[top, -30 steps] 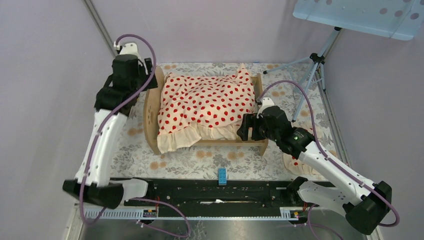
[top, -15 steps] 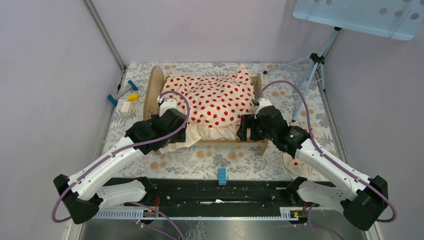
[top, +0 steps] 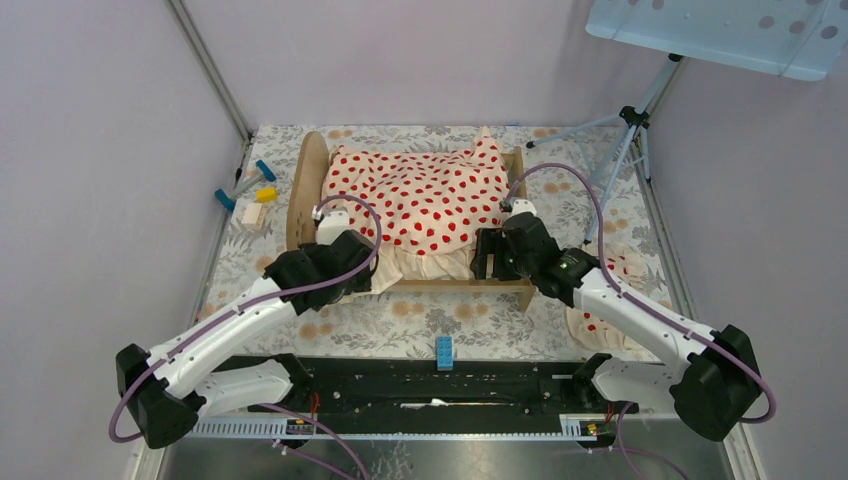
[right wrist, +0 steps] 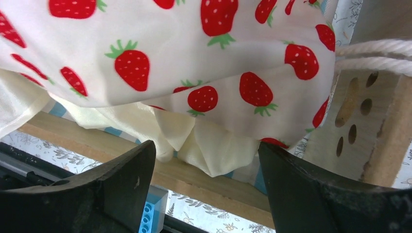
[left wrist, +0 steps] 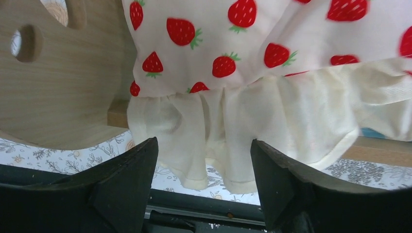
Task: Set up the pet bed
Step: Adjust the bed frame at the center of the board, then adjust the mattress on the bed frame.
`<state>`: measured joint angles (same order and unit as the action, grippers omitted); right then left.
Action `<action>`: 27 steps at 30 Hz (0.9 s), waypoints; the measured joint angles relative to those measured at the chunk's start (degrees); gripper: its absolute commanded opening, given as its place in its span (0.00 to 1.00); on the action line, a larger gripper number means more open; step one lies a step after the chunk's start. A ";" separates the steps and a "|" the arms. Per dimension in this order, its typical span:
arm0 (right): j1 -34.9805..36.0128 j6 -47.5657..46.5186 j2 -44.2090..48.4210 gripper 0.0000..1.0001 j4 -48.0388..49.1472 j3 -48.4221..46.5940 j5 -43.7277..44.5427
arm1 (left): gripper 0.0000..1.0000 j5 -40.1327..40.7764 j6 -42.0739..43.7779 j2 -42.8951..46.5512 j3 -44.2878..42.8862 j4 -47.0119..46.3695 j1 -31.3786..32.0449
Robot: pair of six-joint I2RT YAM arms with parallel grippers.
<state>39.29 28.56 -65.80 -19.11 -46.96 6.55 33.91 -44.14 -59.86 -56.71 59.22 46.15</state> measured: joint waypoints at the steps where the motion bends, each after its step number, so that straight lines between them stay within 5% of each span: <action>1: 0.02 0.13 -0.44 0.73 0.44 0.15 0.02 | 0.73 -0.09 -0.20 0.22 1.05 -0.57 0.00; 9: 0.02 1.25 -0.87 0.35 0.59 1.86 0.26 | 0.50 -2.08 -1.62 1.18 7.04 -3.76 0.13; 16: 0.02 2.29 0.46 0.08 0.09 1.77 -0.04 | 0.00 -3.82 -3.74 1.14 7.74 -6.99 0.66; 22: 0.02 3.28 1.16 0.00 -1.68 -1.64 -0.09 | 0.00 -3.43 -4.31 1.16 7.02 -5.79 -0.33; 27: 0.02 4.04 3.48 0.00 -2.51 -5.35 0.13 | 0.00 -1.88 -0.68 1.62 2.43 -4.55 -7.23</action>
<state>39.31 32.60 -62.33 -21.63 -52.31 6.68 32.03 -44.82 -58.24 -54.28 54.68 38.92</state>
